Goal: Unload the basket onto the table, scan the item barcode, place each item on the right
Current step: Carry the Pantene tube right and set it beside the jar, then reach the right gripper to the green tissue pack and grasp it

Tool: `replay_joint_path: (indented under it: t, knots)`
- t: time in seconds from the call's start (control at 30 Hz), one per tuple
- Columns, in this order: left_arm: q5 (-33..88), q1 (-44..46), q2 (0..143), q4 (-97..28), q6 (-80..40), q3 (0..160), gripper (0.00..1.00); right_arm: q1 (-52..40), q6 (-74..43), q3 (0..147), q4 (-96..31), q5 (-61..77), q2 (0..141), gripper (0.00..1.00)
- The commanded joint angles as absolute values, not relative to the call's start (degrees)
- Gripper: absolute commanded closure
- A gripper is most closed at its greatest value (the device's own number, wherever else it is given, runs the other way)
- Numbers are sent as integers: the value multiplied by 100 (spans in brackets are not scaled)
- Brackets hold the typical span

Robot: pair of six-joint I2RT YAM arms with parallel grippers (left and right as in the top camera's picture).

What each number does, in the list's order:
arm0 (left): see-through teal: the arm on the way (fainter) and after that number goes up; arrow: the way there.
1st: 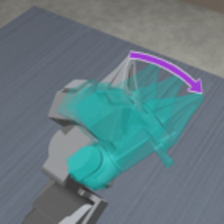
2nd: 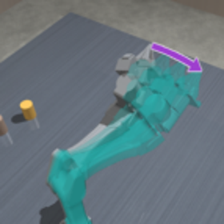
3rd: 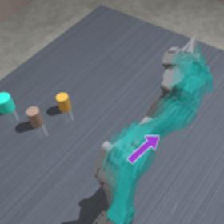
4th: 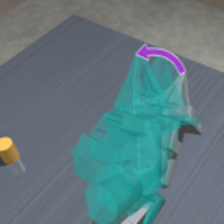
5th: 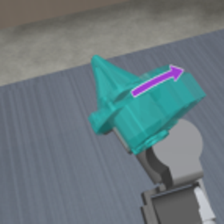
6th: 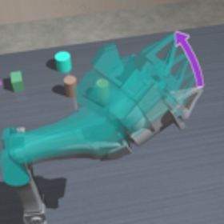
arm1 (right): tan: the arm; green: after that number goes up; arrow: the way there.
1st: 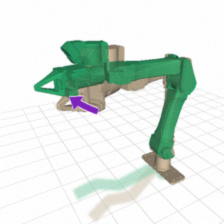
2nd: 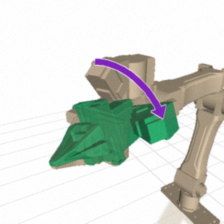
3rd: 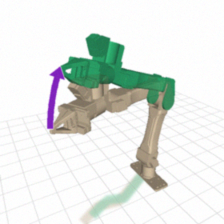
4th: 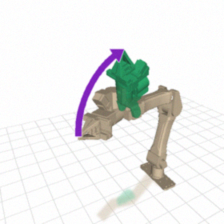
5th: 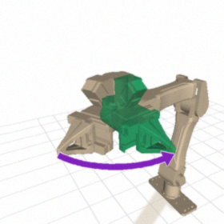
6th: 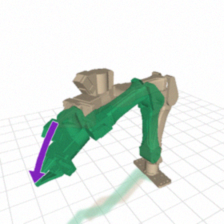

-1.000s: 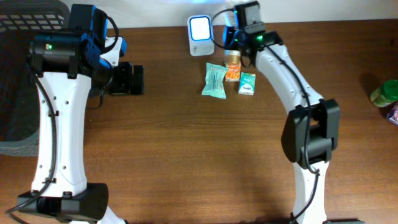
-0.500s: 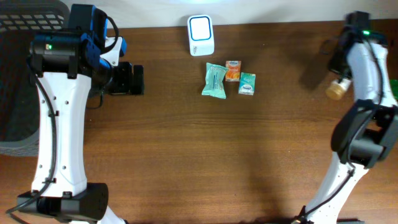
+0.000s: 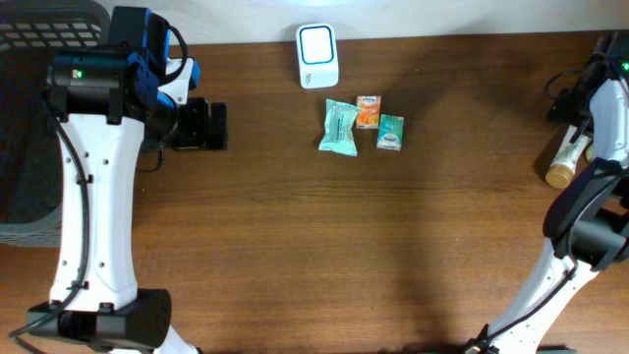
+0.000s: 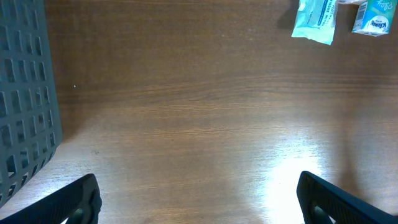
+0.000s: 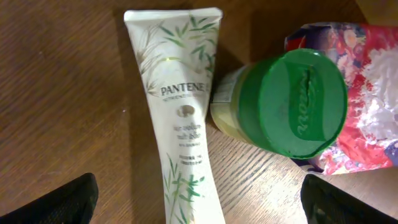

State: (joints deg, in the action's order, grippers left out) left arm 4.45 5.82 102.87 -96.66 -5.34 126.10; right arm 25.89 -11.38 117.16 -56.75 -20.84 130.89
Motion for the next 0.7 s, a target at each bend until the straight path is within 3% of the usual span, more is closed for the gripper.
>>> replay_joint_path:
  t: [0.0,0.1,0.27,0.67]
  knots:
    - [449,585,10269,-9671,-443,12615,1,2383,-1133,11843,-5710,-1549,12921,1]
    - [447,585,10269,-9671,-443,12615,1,2025,-1133,11843,-5846,-322,12547,1]
    - [447,585,10269,-9671,-443,12615,1,1339,-727,11839,-6355,2873,12328,1]
    - [449,585,10269,-9673,-443,12615,1,-390,-982,11754,-6401,1402,13047,1]
